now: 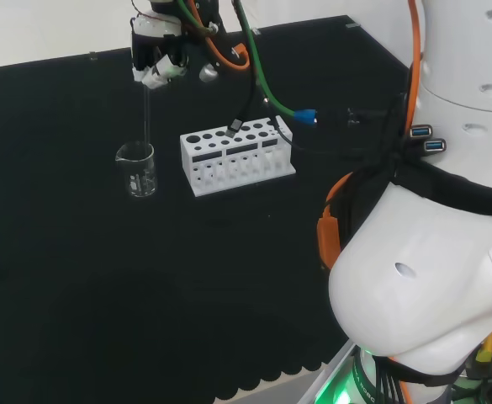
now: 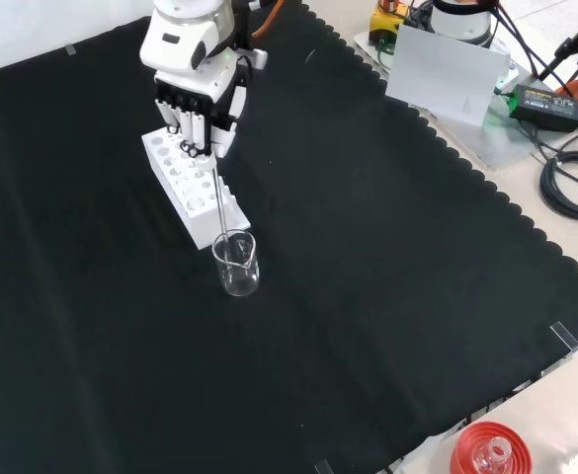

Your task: Stir in the beaker to the left of the white test tube rack with the glass rod.

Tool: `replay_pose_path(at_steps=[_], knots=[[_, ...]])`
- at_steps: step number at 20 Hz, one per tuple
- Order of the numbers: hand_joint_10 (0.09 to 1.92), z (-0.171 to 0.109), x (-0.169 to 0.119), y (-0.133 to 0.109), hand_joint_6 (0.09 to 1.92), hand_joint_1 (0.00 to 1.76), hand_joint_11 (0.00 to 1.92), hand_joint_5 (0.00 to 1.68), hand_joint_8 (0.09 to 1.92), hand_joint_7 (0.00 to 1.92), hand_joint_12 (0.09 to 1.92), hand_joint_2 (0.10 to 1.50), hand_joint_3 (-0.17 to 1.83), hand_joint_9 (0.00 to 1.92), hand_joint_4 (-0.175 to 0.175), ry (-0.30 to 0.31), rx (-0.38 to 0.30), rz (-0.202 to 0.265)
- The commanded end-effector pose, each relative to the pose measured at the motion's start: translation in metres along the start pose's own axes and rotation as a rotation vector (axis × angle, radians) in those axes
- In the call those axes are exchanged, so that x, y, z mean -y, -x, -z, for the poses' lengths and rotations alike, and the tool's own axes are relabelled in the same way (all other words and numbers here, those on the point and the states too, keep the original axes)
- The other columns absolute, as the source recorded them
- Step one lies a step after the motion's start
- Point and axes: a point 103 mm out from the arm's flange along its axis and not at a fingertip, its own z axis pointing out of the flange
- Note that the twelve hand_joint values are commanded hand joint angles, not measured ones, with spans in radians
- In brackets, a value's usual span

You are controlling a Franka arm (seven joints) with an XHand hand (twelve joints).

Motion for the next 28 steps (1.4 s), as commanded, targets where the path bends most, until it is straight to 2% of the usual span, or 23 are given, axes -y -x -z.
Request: replay_pose_path(at_steps=[1,6,11,18,28], knots=[[0.48,-0.003,0.022,-0.022,0.09,1.33,1.61,1.41,0.57,1.40,0.72,1.05,-0.17,1.75,-0.175,-0.005,0.005,-0.013],[0.48,-0.003,0.016,-0.040,0.09,1.33,1.61,1.41,0.57,1.40,0.72,1.05,-0.17,1.75,-0.175,0.007,-0.010,0.003],[0.48,-0.005,0.002,-0.046,0.09,1.33,1.61,1.41,0.57,1.40,0.72,1.05,-0.17,1.75,-0.175,0.002,-0.013,0.023],[0.48,-0.004,-0.015,-0.043,0.09,1.33,1.61,1.41,0.57,1.40,0.72,1.05,-0.17,1.75,-0.175,0.002,-0.013,0.039],[0.48,0.001,-0.010,-0.031,0.09,1.33,1.61,1.41,0.57,1.40,0.72,1.05,-0.17,1.75,-0.175,0.008,-0.005,0.028]])
